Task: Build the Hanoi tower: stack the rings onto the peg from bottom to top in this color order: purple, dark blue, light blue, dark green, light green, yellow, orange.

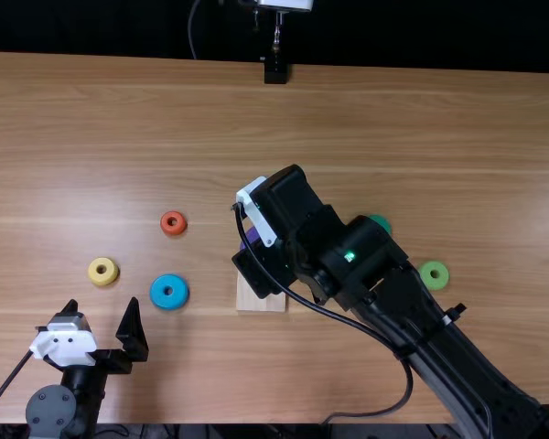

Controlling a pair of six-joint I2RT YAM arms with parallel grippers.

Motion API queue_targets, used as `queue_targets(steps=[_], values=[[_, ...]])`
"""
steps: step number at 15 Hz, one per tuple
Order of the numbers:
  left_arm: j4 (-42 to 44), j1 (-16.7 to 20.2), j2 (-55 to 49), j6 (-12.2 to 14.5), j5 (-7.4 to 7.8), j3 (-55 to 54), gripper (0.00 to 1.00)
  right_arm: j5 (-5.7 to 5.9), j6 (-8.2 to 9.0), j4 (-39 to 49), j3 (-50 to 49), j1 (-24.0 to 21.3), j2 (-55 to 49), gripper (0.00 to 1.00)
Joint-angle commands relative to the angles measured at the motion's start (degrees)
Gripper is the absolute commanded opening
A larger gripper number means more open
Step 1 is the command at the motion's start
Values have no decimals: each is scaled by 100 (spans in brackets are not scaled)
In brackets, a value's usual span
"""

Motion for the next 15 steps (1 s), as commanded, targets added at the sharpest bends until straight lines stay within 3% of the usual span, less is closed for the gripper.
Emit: queue_targets(steps=[1, 15], values=[[-109, 12, -67, 21, 70, -317, 100, -31, 42, 20, 90, 53, 52, 0], [-109, 12, -67, 21, 70, -317, 100, -31, 42, 10, 20, 150, 369, 0]])
